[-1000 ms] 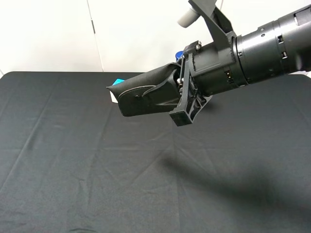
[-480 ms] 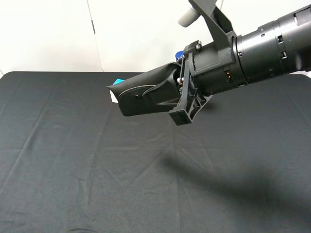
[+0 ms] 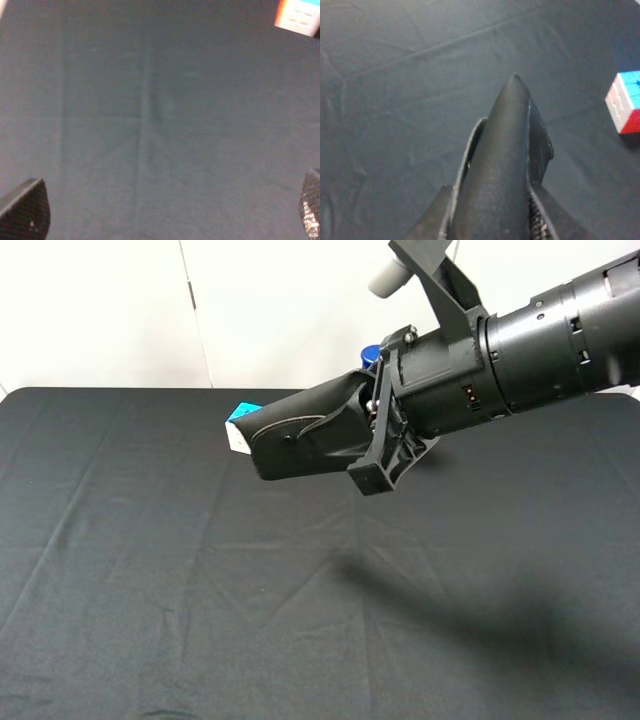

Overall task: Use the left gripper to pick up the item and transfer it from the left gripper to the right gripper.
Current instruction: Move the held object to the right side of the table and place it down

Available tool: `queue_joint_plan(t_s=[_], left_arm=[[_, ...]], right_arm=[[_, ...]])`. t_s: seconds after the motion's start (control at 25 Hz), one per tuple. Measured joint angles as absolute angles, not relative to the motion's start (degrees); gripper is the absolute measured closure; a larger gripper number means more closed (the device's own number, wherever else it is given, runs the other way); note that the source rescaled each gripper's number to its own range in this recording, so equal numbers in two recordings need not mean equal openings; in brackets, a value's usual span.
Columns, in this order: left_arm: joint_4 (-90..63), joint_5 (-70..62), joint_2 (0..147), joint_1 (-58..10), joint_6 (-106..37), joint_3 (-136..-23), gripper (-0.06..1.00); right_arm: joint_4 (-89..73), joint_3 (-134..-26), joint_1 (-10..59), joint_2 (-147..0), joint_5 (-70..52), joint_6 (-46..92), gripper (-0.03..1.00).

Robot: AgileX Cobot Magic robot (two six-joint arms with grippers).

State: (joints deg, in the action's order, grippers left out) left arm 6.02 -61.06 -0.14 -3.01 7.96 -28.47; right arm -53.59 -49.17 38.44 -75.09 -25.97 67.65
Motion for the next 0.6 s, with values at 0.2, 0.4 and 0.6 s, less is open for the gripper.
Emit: queue_joint_plan(t_s=[0.2,0.4,0.6], left_arm=[[6.0,-61.1,-0.1,3.8,8.0,-28.5,-0.05],[6.1,-61.1,-0.1,4.7,7.9,-28.5,-0.05],[6.1,-61.1,-0.1,4.7,7.9,-28.5,-0.05]], right_arm=[[-47.4,-49.2,38.4,-75.1,-22.9,61.4,0.97],[-36.5,-49.2,38.4,-75.1,-21.7,52.8,0.97],[-23.0,-49.2,38.4,-75.1,-21.8,40.4,0.97]])
